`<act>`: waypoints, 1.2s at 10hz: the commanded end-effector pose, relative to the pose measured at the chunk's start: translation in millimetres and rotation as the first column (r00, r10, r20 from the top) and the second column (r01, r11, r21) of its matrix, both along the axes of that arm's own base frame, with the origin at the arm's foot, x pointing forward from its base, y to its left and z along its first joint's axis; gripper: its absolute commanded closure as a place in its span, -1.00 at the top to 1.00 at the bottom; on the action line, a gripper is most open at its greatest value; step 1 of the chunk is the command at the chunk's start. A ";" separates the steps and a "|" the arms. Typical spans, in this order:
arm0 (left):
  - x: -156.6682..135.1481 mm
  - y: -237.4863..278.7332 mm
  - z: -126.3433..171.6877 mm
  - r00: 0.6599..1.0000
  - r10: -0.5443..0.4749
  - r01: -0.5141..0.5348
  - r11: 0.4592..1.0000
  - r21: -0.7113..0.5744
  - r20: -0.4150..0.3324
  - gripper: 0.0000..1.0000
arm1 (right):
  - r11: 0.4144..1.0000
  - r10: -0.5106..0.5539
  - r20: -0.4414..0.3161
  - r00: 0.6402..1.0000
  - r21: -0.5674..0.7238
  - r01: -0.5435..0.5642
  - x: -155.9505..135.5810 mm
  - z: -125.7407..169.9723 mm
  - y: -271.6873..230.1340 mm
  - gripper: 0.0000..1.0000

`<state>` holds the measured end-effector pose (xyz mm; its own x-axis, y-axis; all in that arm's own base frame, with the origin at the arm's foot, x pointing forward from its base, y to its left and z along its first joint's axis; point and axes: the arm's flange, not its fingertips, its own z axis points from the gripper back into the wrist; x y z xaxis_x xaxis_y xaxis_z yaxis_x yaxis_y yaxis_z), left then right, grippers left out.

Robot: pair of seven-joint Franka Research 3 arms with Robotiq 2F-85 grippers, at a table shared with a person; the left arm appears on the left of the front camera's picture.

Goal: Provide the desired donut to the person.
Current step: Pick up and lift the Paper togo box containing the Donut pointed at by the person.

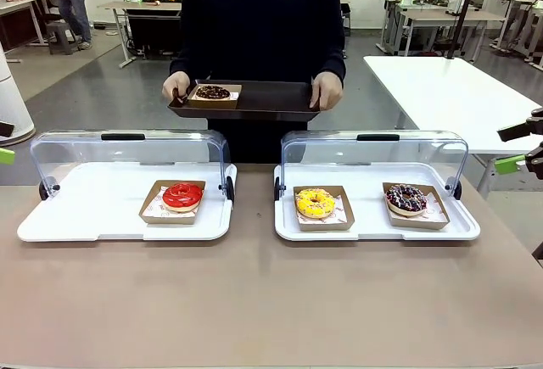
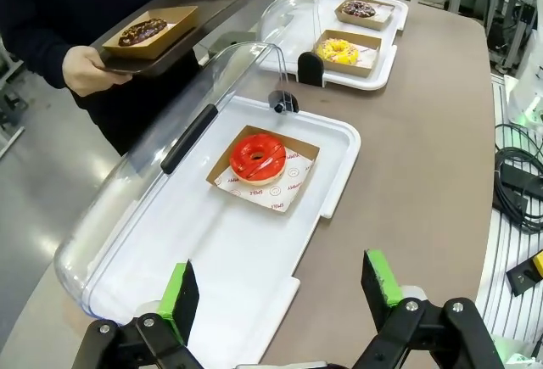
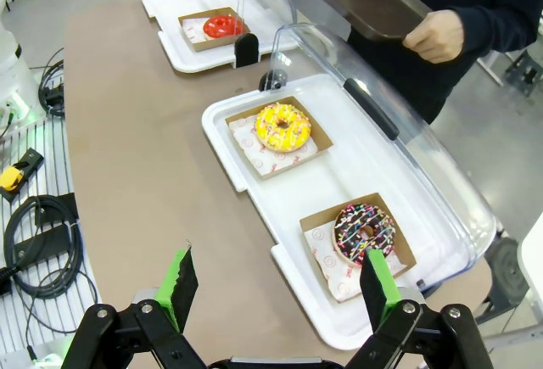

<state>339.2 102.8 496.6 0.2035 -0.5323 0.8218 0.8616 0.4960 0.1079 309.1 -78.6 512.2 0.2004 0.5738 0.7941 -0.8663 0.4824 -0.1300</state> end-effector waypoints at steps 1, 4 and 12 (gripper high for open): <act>0.4 -1.6 1.8 1.000 0.013 -0.013 1.000 -0.003 0.010 1.00 | 1.000 0.016 0.014 1.000 0.024 -0.017 3.4 -1.7 0.1 1.00; 0.4 -1.6 1.8 1.000 0.013 -0.013 1.000 -0.003 0.010 1.00 | 1.000 0.016 0.014 1.000 0.024 -0.017 3.4 -1.7 0.1 1.00; 0.4 -1.6 1.8 1.000 0.013 -0.013 1.000 -0.003 0.010 1.00 | 1.000 0.016 0.014 1.000 0.024 -0.017 3.4 -1.7 0.1 1.00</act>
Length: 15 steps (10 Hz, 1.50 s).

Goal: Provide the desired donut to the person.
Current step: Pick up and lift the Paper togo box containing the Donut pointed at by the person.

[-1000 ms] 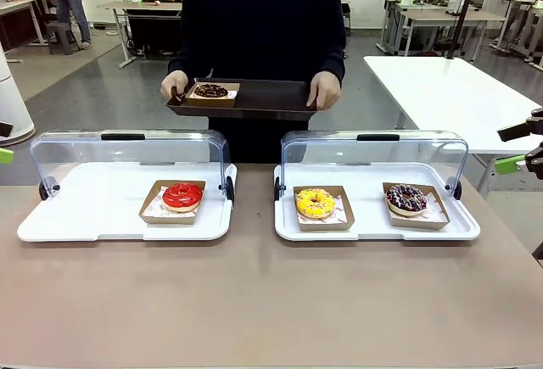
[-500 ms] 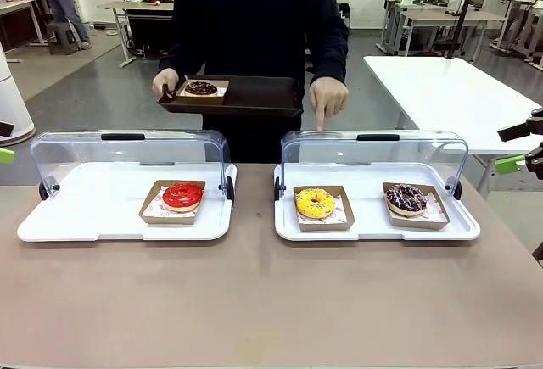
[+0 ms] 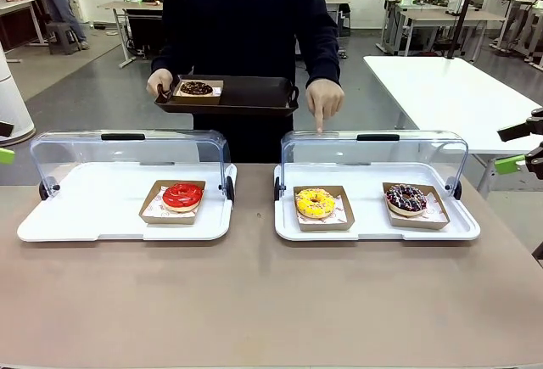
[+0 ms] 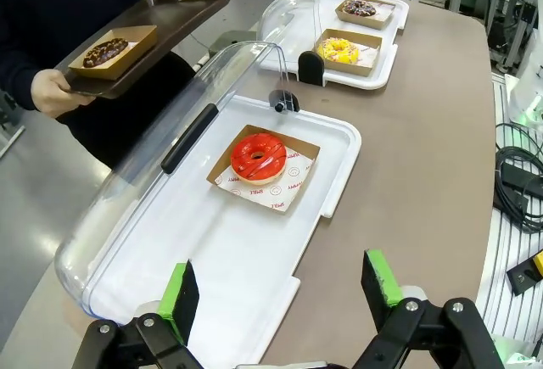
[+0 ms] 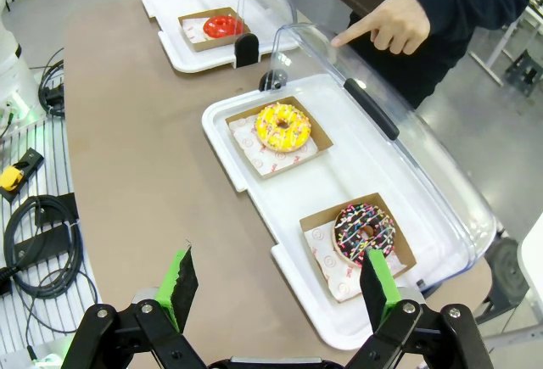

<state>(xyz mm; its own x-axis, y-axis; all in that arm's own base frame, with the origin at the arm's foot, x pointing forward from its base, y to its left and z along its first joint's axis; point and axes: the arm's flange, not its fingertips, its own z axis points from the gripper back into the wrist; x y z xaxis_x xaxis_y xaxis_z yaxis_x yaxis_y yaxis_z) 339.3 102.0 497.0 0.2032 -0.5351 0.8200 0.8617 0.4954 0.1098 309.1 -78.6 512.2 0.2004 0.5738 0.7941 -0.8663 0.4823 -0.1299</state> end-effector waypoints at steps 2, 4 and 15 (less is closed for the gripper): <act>0.3 -0.8 1.3 1.000 0.013 -0.013 1.000 -0.007 0.010 1.00 | 1.000 0.016 0.014 1.000 0.024 -0.016 3.4 -1.7 0.1 1.00; 0.3 -0.8 1.3 1.000 0.013 -0.013 1.000 -0.007 0.010 1.00 | 1.000 0.016 0.014 1.000 0.024 -0.016 3.4 -1.7 0.1 1.00; 0.3 -0.8 1.3 1.000 0.013 -0.013 1.000 -0.007 0.010 1.00 | 0.809 0.266 -0.049 0.963 -0.531 -0.251 93.2 -70.6 208.9 1.00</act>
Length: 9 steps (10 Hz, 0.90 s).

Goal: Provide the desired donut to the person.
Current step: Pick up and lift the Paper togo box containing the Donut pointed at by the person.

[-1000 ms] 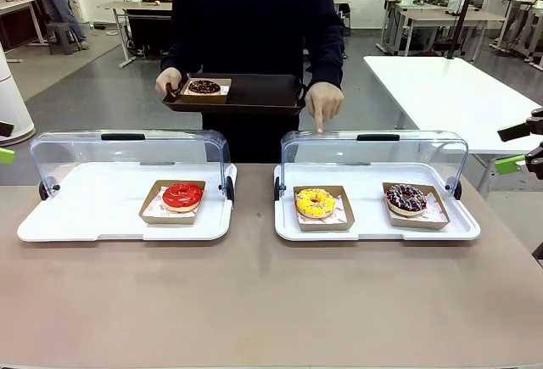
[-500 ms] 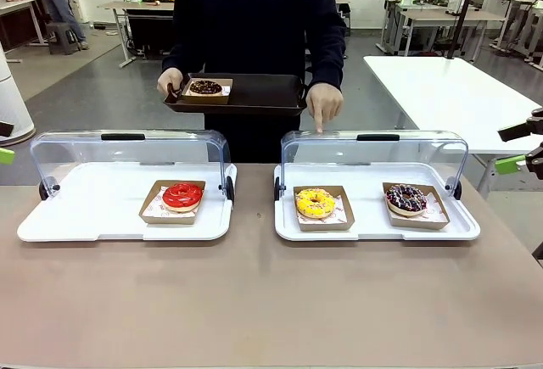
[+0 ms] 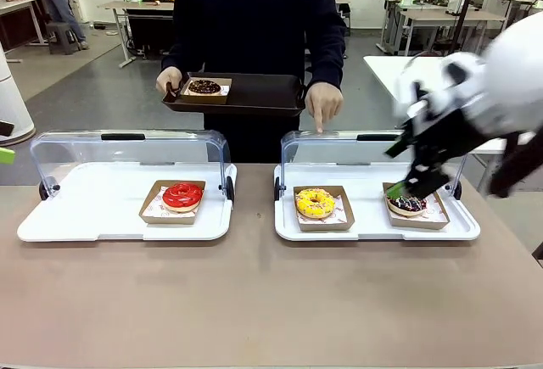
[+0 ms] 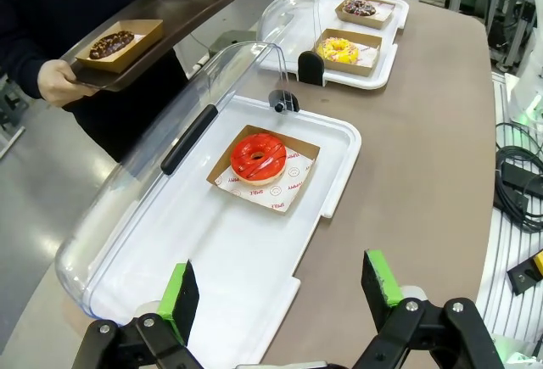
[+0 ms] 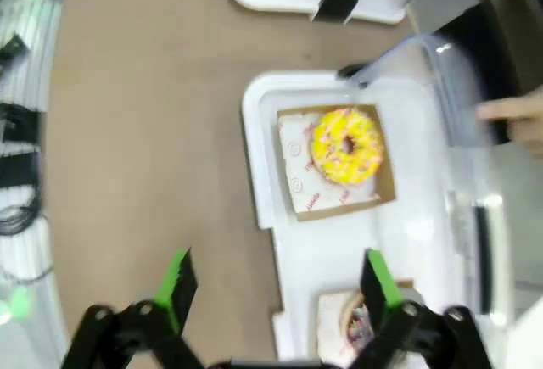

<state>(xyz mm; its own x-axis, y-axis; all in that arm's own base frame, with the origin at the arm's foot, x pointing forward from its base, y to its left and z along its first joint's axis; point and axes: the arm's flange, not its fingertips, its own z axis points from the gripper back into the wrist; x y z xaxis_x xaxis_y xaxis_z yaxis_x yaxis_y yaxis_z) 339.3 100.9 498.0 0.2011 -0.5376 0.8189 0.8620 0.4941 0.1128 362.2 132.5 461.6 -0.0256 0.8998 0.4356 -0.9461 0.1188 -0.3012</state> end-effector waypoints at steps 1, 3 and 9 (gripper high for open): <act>0.2 0.3 0.3 1.000 0.014 -0.014 1.000 -0.009 0.008 1.00 | 0.987 0.050 0.030 0.998 -0.155 -0.044 56.7 -47.8 10.4 1.00; 0.2 0.3 0.3 1.000 0.014 -0.014 1.000 -0.009 0.008 1.00 | 0.976 0.104 0.078 0.992 -0.202 -0.086 77.0 -88.0 20.6 1.00; 0.2 0.3 0.3 1.000 0.014 -0.014 1.000 -0.009 0.008 1.00 | 0.974 0.132 -0.005 0.991 -0.183 -0.131 98.6 -120.4 33.3 1.00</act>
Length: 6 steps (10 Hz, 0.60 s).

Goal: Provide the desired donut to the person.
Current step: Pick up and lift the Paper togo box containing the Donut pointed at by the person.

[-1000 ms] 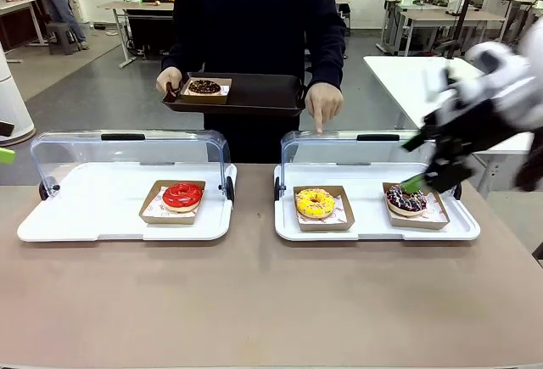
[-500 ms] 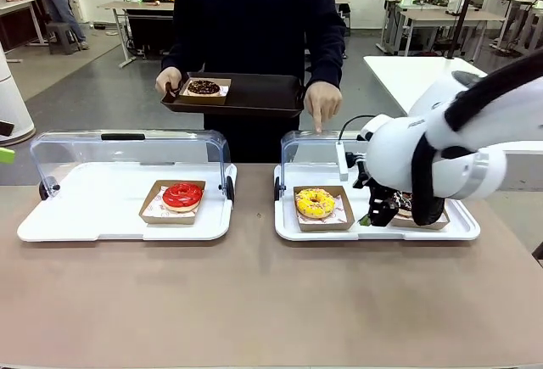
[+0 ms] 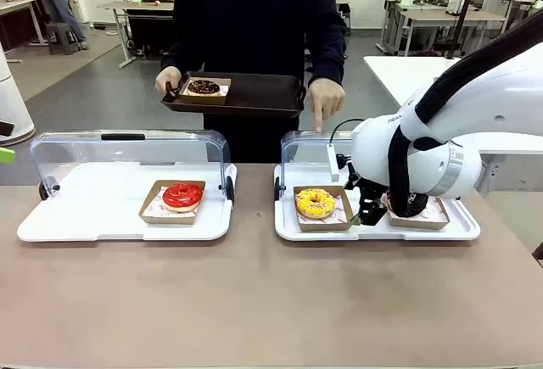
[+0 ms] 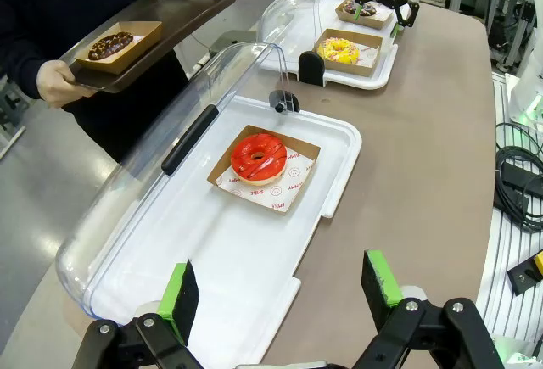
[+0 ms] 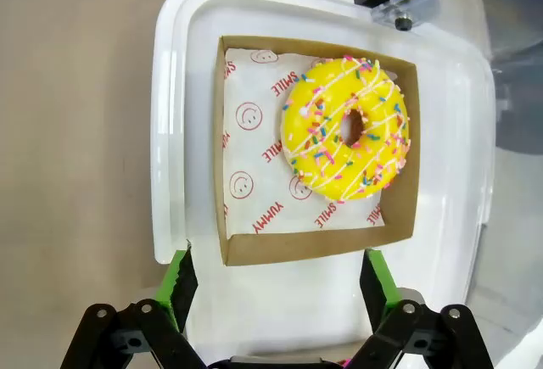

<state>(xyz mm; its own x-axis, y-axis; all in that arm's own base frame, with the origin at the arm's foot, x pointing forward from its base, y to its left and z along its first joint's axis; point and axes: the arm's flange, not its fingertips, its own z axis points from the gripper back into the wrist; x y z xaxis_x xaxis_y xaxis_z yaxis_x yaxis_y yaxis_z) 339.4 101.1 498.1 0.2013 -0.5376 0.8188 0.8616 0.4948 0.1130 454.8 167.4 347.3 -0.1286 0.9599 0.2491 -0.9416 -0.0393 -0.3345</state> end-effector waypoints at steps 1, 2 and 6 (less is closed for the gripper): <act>0.2 0.1 0.2 1.000 0.013 -0.013 1.000 -0.009 0.008 1.00 | 0.999 0.037 -0.019 0.999 0.030 -0.036 7.1 -6.2 -1.4 1.00; 0.2 0.1 0.2 1.000 0.013 -0.013 1.000 -0.009 0.008 1.00 | 0.999 0.044 -0.021 0.999 0.031 -0.043 7.4 -7.1 -1.5 1.00; 0.2 0.1 0.2 1.000 0.013 -0.013 1.000 -0.009 0.008 1.00 | 0.994 0.097 -0.029 0.995 0.053 -0.096 12.2 -18.0 -4.0 1.00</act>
